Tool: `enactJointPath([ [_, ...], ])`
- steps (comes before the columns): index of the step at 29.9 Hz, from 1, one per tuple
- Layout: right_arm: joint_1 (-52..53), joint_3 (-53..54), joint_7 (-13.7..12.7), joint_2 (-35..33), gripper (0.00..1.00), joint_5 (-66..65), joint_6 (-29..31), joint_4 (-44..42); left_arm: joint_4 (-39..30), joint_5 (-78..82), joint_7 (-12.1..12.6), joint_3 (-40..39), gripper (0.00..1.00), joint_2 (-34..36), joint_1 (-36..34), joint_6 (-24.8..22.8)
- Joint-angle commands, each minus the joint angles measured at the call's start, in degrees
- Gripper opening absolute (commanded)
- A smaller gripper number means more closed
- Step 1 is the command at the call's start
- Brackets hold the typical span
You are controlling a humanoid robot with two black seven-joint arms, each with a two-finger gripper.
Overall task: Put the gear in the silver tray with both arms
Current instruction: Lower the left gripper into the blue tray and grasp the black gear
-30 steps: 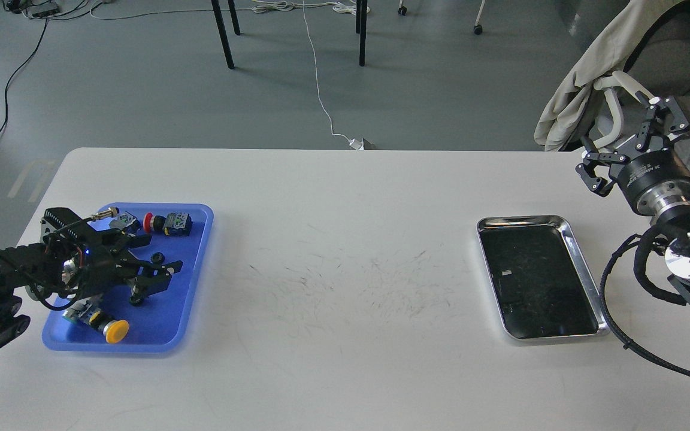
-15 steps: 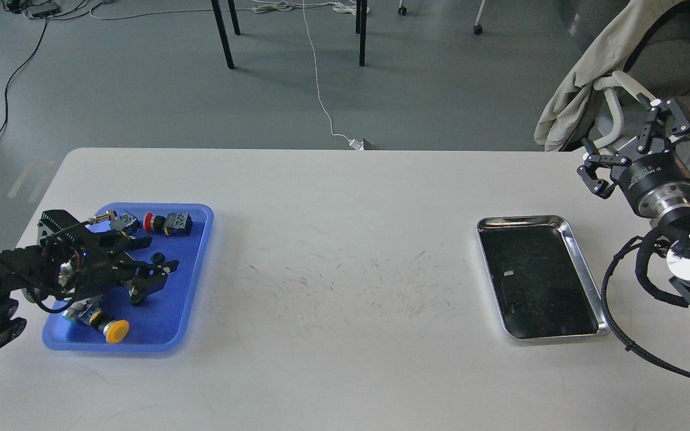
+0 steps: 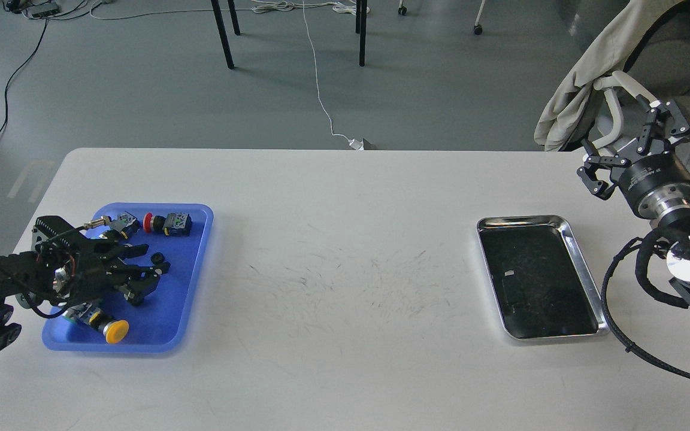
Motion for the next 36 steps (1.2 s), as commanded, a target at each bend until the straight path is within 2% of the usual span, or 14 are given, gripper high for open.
enactJointPath([
  [1,0.0,0.0,0.0,0.0,0.99,0.0,0.0,0.0,0.0,0.0,0.0,0.0,0.51,0.0,0.0,-0.1],
  [30,-0.6,0.0,0.1,0.1,0.99,-0.1,0.1,-0.3,-0.1,-0.1,0.0,-0.1,0.5,-2.1,-0.7,-0.1],
  [33,-0.6,0.0,0.1,0.1,0.99,-0.3,0.1,-0.3,-0.1,-0.1,0.0,-0.1,0.47,-2.3,-0.7,-0.1],
  [36,-0.7,0.0,0.1,0.2,0.99,-0.3,0.1,-0.3,-0.1,0.0,0.0,-0.1,0.39,-2.3,-0.6,-0.1],
])
